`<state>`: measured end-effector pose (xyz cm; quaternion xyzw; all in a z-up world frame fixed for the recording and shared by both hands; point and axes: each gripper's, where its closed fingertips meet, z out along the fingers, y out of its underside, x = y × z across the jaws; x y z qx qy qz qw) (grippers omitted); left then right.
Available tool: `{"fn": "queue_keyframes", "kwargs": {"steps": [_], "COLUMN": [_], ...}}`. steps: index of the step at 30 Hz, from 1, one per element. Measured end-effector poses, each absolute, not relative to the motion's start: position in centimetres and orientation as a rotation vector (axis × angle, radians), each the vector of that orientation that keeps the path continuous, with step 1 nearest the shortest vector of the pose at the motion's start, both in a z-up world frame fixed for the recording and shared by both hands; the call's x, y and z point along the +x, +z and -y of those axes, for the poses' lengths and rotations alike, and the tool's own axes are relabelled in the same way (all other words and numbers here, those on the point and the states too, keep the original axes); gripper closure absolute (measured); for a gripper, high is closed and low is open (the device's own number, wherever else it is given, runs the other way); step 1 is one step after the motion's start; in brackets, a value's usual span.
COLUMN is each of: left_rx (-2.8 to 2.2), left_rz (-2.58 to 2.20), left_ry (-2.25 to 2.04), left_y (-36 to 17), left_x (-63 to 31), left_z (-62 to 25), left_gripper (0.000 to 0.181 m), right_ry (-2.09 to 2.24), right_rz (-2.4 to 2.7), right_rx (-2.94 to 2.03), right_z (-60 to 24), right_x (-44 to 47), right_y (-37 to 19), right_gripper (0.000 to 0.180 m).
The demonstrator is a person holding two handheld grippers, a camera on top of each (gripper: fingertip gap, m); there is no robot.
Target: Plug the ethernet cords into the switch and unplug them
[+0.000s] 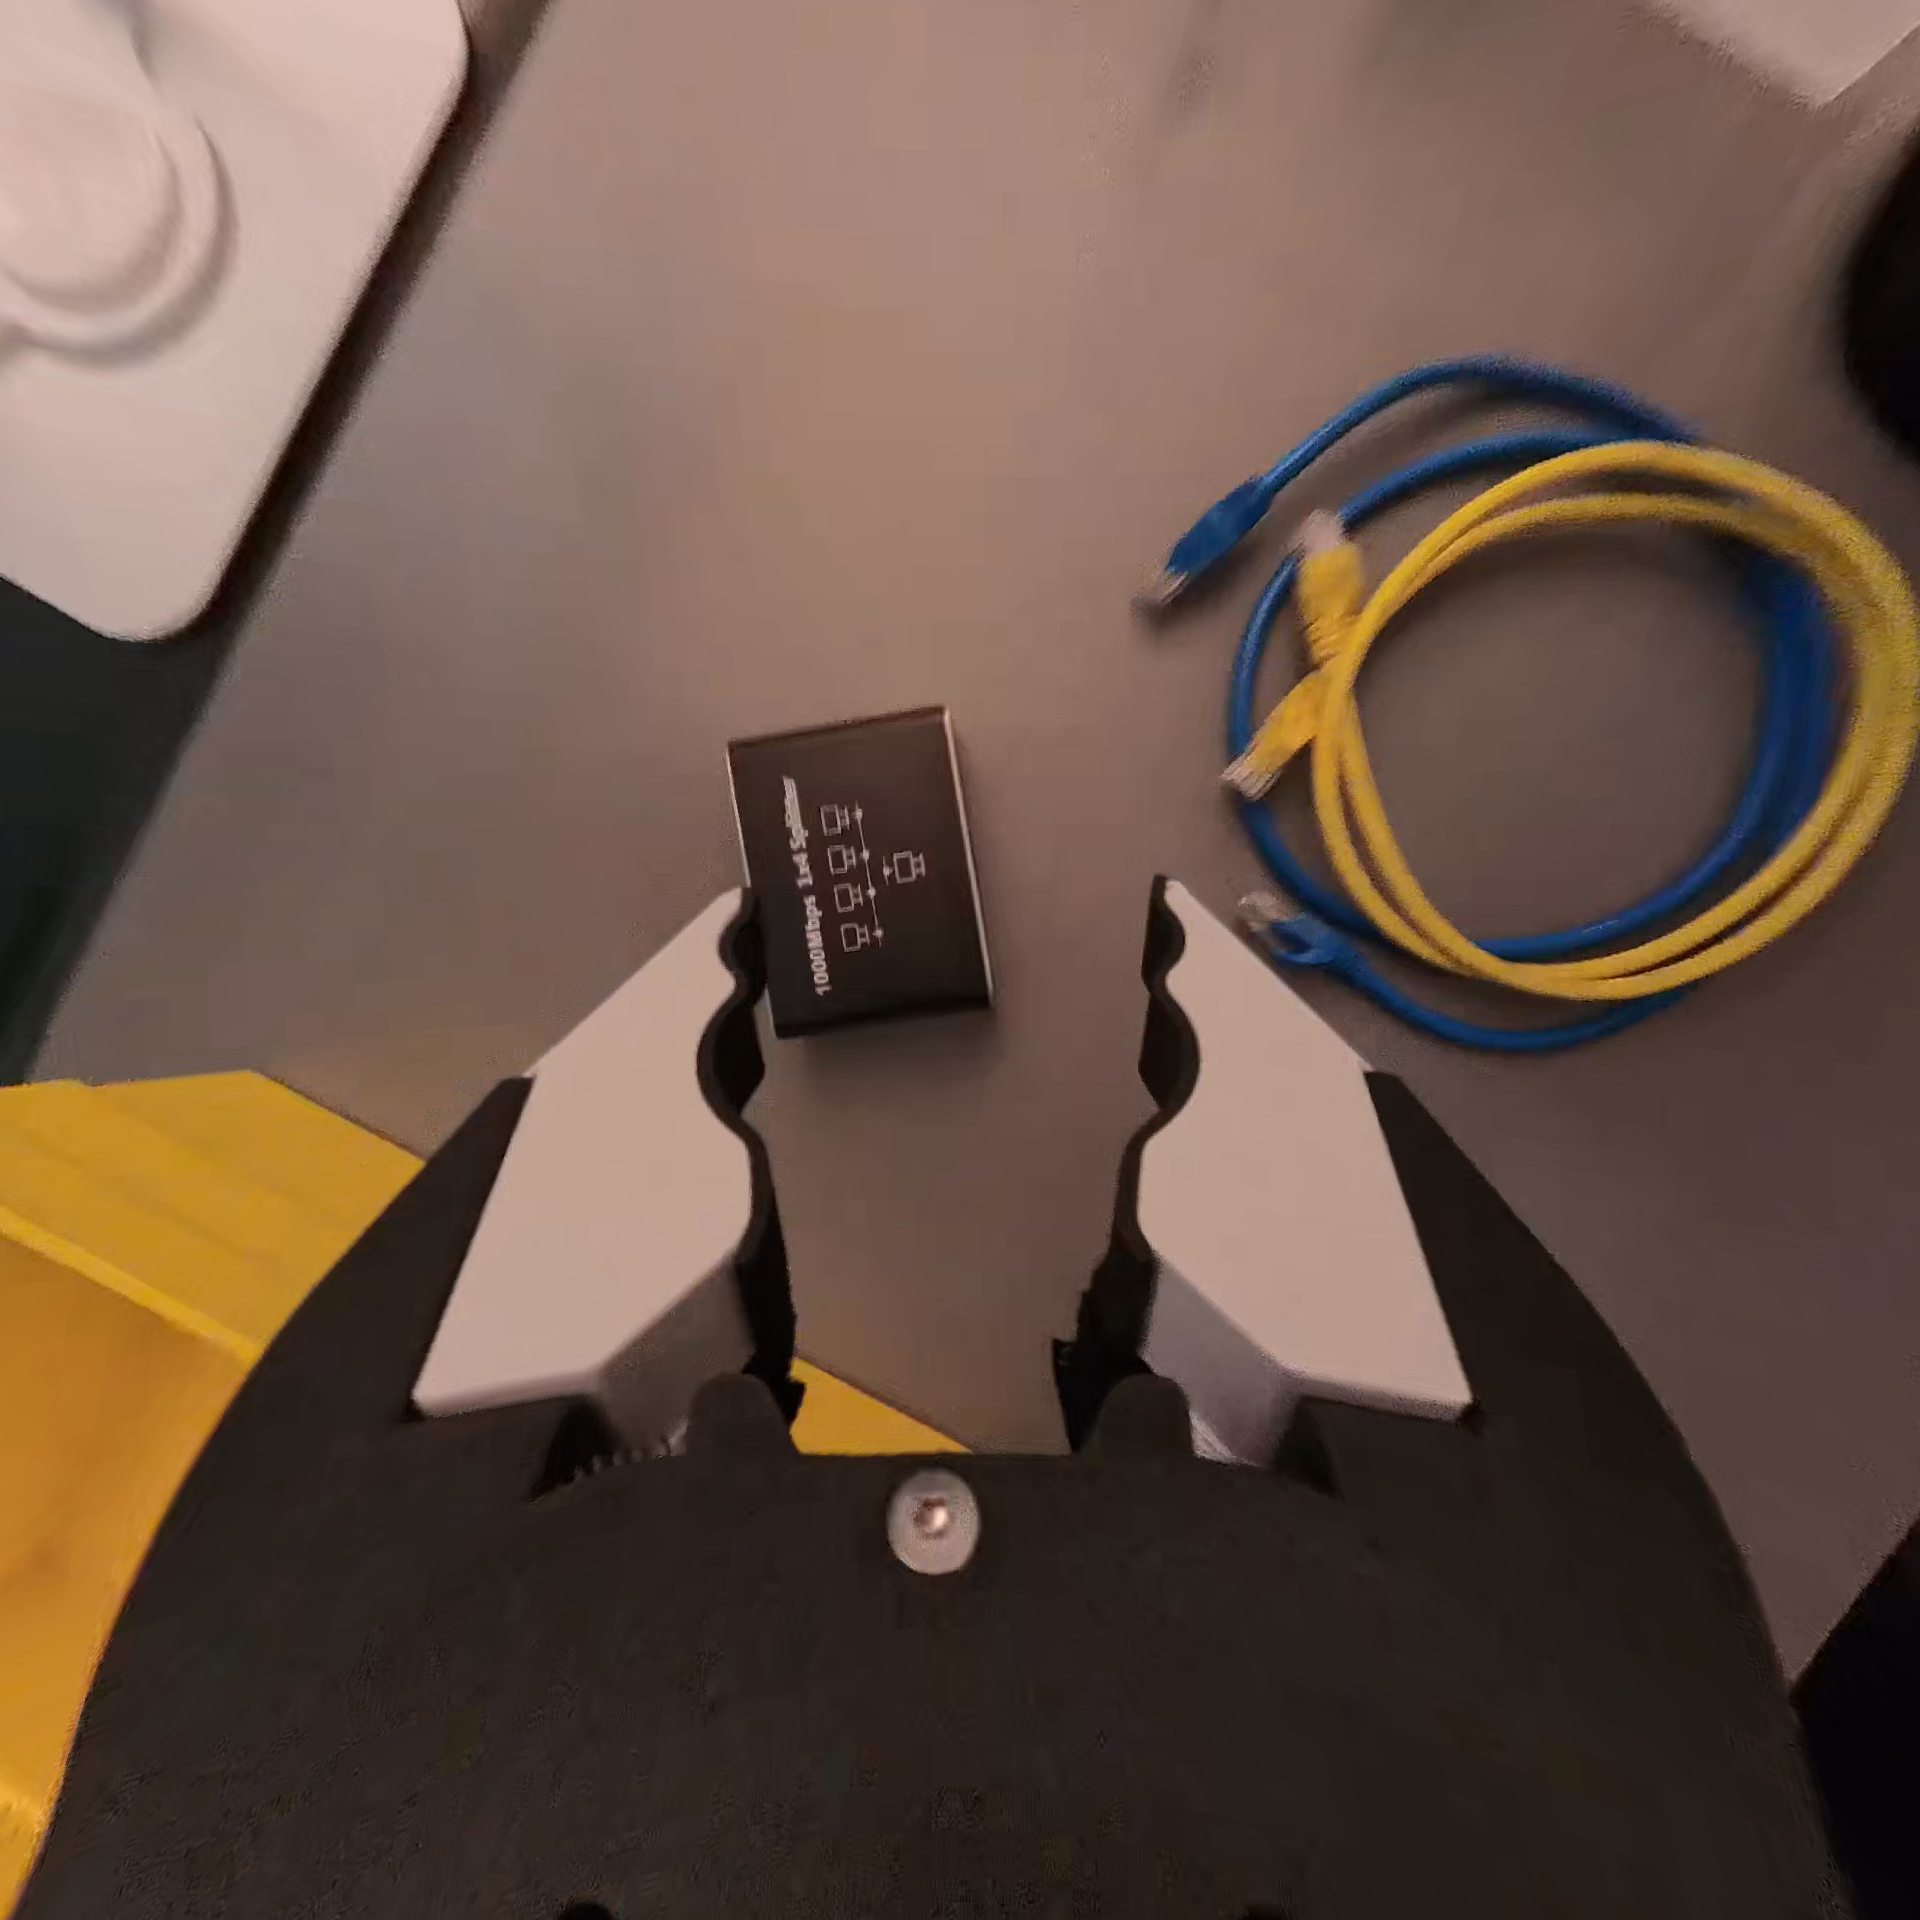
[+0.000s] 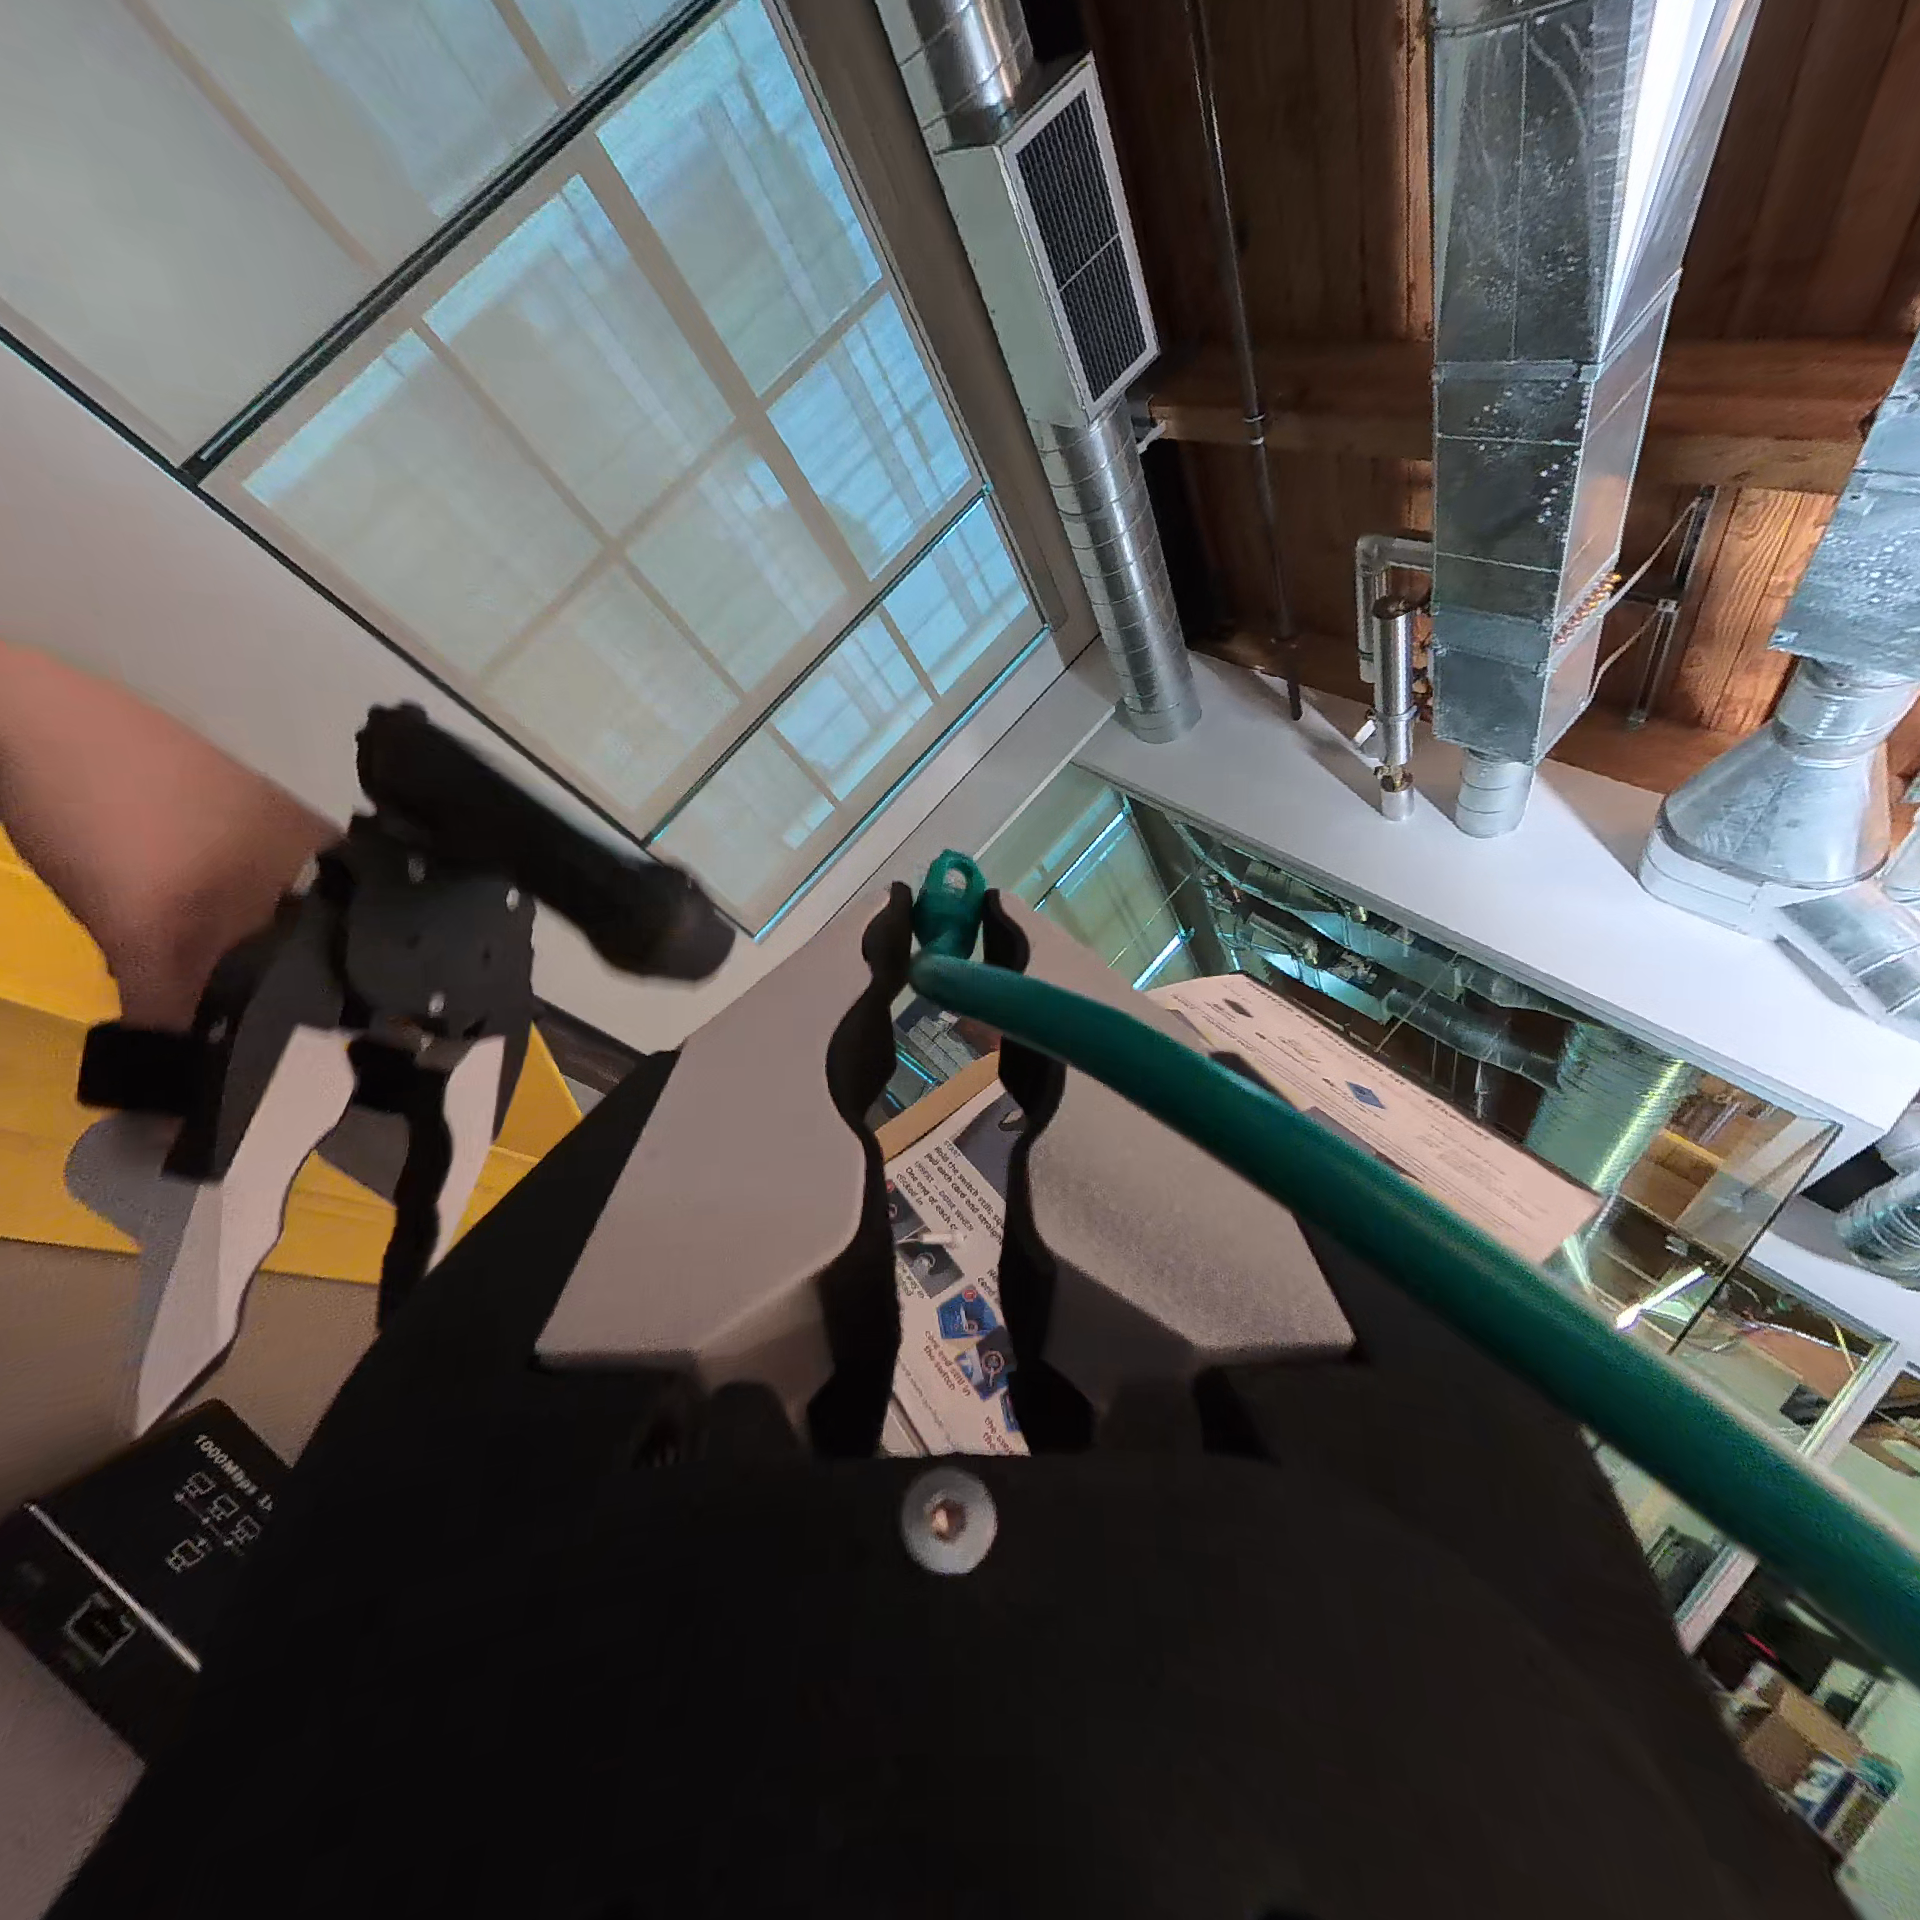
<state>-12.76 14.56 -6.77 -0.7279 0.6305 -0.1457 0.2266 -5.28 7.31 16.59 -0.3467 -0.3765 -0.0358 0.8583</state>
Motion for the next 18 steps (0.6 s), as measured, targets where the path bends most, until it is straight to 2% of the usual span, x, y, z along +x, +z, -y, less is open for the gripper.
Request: {"fn": "queue_keyframes", "kwargs": {"steps": [6, 12, 18], "left_rx": [-2.260, -2.296, -2.402], "left_rz": [-1.823, -1.793, -1.822], "left_ry": [-0.214, 0.052, 0.013], "left_y": [-13.3, -15.2, -16.5], "left_x": [-13.3, -15.0, -15.4], "left_z": [-15.2, -17.5, -16.7], "left_gripper": [0.089, 0.079, 0.094], "right_ry": [-0.101, -0.118, -0.120], "right_rz": [0.789, 0.814, 0.830], "right_rx": [-0.744, -0.733, -0.735], "right_z": [-7.7, -7.4, -7.3], "right_x": [-4.3, -4.5, -4.6], "right_y": [16.5, 16.5, 16.6], "right_gripper": [0.168, 0.168, 0.167]}}
